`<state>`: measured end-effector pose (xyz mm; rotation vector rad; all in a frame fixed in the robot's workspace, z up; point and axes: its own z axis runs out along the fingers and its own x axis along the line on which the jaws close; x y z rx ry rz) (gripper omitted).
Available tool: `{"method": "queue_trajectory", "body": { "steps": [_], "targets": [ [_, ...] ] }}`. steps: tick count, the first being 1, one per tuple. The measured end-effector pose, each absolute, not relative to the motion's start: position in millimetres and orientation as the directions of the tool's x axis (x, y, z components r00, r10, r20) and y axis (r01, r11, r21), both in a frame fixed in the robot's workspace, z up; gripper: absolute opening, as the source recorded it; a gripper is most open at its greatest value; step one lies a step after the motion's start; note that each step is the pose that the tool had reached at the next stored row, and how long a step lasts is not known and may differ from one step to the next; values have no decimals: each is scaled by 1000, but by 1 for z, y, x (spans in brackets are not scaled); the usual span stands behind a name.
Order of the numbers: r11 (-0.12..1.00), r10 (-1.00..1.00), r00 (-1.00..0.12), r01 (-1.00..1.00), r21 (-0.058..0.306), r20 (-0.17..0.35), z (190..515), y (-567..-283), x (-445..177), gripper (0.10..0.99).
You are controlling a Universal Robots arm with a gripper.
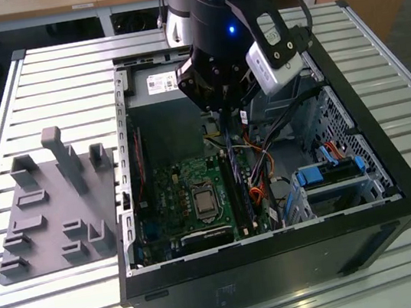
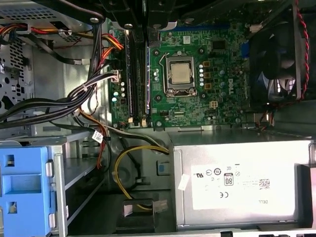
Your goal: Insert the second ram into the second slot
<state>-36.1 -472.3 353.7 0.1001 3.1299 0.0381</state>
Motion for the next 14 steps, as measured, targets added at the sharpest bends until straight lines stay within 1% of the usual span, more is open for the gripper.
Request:
{"method": "queue_trajectory", "body": {
  "steps": [14],
  "targets": [
    [998, 64, -998, 64, 24, -6, 349, -472, -36, 137]
  ]
}}
